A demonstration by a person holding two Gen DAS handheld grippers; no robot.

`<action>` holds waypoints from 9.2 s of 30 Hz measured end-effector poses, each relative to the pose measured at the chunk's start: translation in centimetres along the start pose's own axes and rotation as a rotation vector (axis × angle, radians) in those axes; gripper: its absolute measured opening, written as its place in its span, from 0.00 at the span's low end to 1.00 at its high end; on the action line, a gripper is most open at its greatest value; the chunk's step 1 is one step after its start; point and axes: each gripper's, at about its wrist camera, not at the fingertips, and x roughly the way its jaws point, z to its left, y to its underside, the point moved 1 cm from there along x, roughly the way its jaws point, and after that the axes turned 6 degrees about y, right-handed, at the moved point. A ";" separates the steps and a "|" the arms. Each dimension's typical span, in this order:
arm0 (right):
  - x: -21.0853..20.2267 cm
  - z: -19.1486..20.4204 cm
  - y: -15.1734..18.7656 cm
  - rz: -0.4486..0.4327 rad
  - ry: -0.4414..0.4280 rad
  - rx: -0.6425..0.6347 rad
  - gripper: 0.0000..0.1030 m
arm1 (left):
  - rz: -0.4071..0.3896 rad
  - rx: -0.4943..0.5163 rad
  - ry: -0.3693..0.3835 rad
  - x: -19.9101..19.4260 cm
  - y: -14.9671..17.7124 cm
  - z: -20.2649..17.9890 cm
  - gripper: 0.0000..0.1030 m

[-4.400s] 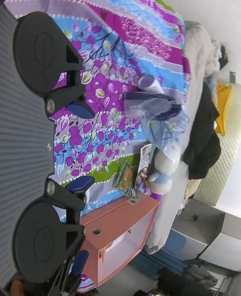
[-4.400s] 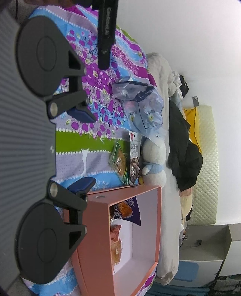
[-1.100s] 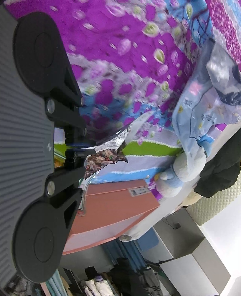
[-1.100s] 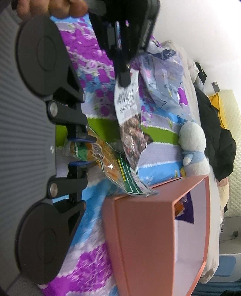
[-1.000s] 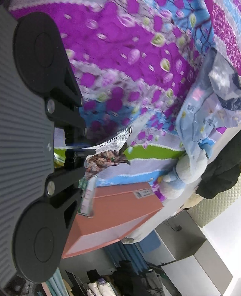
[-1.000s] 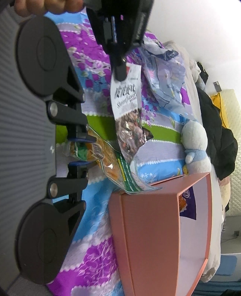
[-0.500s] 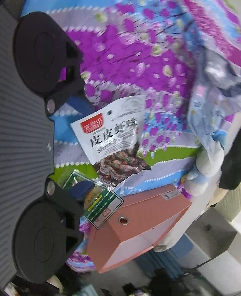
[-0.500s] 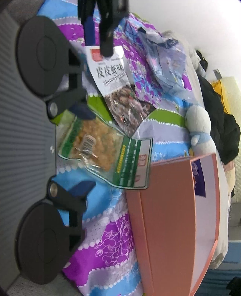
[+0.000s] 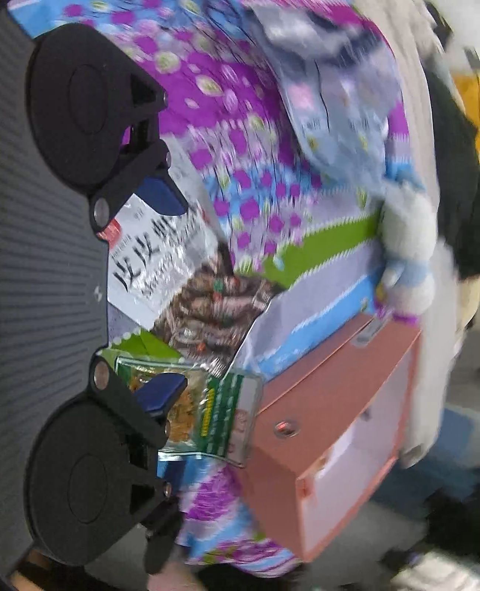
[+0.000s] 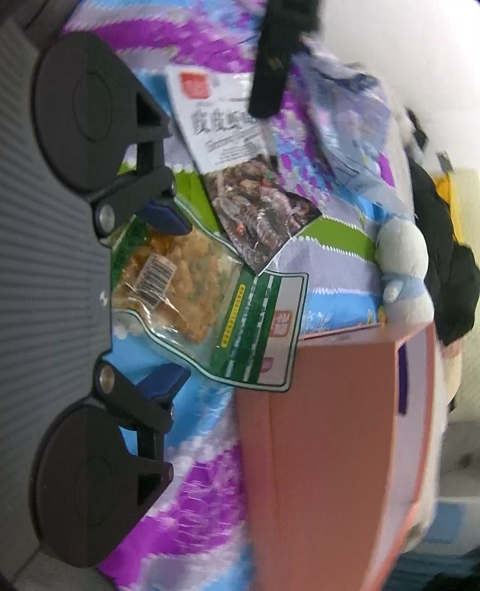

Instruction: Organize snacks

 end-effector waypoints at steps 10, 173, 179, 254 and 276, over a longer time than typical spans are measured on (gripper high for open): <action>0.3 -0.8 -0.1 0.038 -0.074 0.056 0.65 | 0.081 0.247 -0.064 4.9 -1.9 -2.5 0.92; -9.0 -15.7 -20.3 -0.339 0.144 0.089 0.23 | -0.292 0.014 0.169 -3.6 -23.9 -15.0 0.93; -13.9 -14.4 -20.9 -0.420 0.135 0.097 0.23 | -0.347 0.047 0.176 -9.3 -22.7 -15.0 0.99; -15.0 -11.6 -6.2 -0.260 0.139 0.210 0.93 | -0.288 -0.043 -0.080 -12.6 -3.5 -10.7 1.00; -15.5 -11.3 -6.3 -0.256 0.130 0.200 0.93 | -0.284 -0.059 -0.068 -13.6 -3.5 -11.0 1.00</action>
